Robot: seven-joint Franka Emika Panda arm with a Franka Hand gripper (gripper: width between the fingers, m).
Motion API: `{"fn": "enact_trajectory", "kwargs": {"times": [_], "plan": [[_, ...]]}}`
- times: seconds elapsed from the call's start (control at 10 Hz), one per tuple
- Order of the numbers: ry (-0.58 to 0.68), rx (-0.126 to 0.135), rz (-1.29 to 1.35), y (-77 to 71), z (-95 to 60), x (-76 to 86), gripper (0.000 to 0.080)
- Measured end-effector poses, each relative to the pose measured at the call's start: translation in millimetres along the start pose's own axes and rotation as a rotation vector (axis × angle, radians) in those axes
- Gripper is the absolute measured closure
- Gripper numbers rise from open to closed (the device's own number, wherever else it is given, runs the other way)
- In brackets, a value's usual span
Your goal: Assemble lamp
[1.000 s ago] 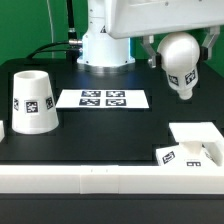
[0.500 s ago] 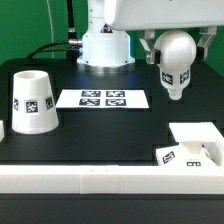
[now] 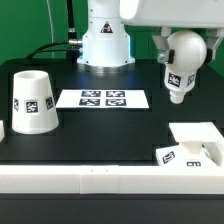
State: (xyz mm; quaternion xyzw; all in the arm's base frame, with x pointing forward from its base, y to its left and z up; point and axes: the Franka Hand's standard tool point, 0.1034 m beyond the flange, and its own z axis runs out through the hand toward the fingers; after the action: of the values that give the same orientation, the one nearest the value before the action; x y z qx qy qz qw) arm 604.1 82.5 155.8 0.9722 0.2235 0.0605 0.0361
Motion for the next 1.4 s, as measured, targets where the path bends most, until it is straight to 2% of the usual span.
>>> {"fn": "enact_trajectory", "kwargs": {"times": [0.3,0.4,0.5,0.7,1.1,1.4], "plan": [[0.045,-0.001,0.007,1.9,1.7,2.3,0.0223],[0.159,-0.014,0.004,5.0,0.6,10.8,0.0223],[0.240,-0.030,-0.031,6.3,4.0,10.6,0.0223],[0.327,-0.055,-0.090,7.4,5.3,21.7,0.0223],[0.326,-0.061,-0.127,7.7,6.1,22.9,0.0223],[0.315,-0.087,-0.235,22.1,6.4,39.5,0.0223]]}}
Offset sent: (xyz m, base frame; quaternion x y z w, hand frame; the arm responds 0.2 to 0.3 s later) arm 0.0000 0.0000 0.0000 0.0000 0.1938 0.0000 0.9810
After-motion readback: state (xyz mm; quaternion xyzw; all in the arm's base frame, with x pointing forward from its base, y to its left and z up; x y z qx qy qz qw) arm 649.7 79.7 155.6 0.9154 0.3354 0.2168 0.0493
